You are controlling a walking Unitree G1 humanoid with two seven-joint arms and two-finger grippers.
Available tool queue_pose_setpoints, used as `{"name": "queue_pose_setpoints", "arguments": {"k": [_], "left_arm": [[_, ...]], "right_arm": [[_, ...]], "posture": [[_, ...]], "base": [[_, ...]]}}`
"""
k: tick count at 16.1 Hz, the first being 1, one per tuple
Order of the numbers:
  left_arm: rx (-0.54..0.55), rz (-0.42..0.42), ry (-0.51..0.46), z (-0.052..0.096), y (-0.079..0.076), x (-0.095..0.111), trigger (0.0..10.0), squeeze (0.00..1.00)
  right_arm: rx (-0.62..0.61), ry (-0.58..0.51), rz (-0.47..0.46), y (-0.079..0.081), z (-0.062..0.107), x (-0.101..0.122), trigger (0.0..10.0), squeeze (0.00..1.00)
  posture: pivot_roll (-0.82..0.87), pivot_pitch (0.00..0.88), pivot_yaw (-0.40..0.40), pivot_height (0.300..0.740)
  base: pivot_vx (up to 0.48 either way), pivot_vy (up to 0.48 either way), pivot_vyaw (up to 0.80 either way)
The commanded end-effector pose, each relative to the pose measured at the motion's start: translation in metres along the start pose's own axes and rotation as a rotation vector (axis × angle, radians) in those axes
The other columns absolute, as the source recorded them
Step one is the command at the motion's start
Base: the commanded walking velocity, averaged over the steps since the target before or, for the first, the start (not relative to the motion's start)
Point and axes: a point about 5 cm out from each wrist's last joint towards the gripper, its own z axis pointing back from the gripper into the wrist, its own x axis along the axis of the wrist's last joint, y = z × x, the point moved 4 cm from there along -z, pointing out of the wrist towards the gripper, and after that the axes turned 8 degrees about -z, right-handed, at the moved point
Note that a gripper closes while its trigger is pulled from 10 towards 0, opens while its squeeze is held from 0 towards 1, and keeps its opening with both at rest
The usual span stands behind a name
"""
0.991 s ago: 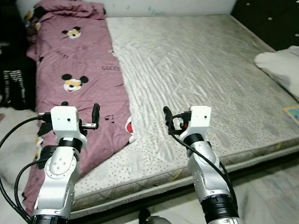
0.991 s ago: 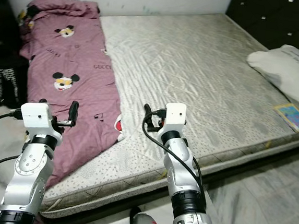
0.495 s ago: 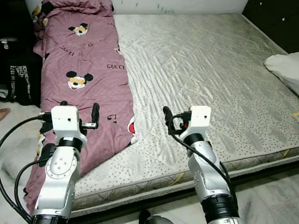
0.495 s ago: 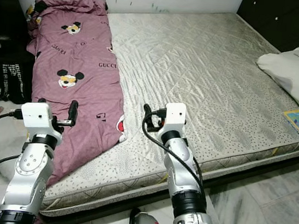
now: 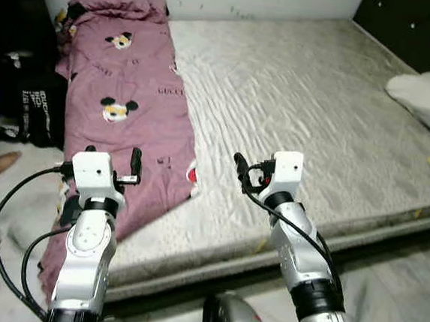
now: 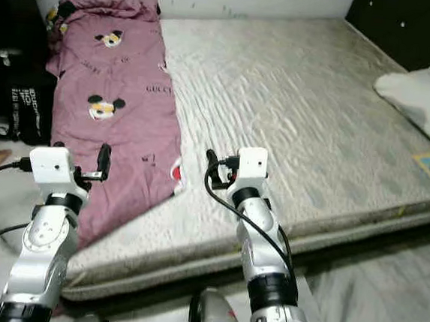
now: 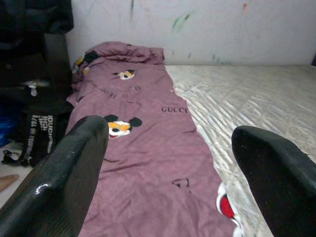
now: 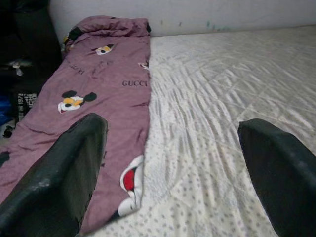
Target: Clean up the room
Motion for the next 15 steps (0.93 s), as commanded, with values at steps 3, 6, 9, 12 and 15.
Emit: {"name": "queue_pose_setpoints", "arguments": {"k": [3,6,9,12,15], "left_arm": [[-0.001,0.002,0.017,-0.001,-0.0017,-0.0036,10.0,0.0],[0.002,0.003,0.015,-0.0018,-0.0021,-0.0036,10.0,0.0],[0.006,0.006,0.011,-0.0025,-0.0018,-0.0033,10.0,0.0],[0.002,0.009,0.008,-0.0026,-0.0021,-0.0027,10.0,0.0],[-0.004,0.012,0.005,-0.0026,-0.0027,-0.0022,10.0,0.0]], "right_arm": [[0.004,0.011,0.007,-0.0013,-0.0012,0.0001,10.0,0.0],[0.012,0.015,0.013,-0.0004,-0.0021,-0.0002,10.0,0.0],[0.021,0.016,0.019,0.0008,-0.0031,0.0002,10.0,0.0],[0.051,0.002,0.034,0.006,-0.0029,0.002,10.0,0.0],[0.04,0.016,0.023,0.0041,-0.0035,-0.0002,10.0,0.0]], "posture": [[-0.03,0.085,-0.025,0.66],[-0.03,0.077,-0.031,0.66],[-0.03,0.077,-0.032,0.66],[-0.03,0.079,-0.033,0.66],[-0.03,0.085,-0.031,0.66]], "base": [[0.0,0.0,0.0],[0.0,0.0,0.0],[0.0,0.0,0.0],[0.0,0.0,0.41],[0.0,0.0,0.53]]}}
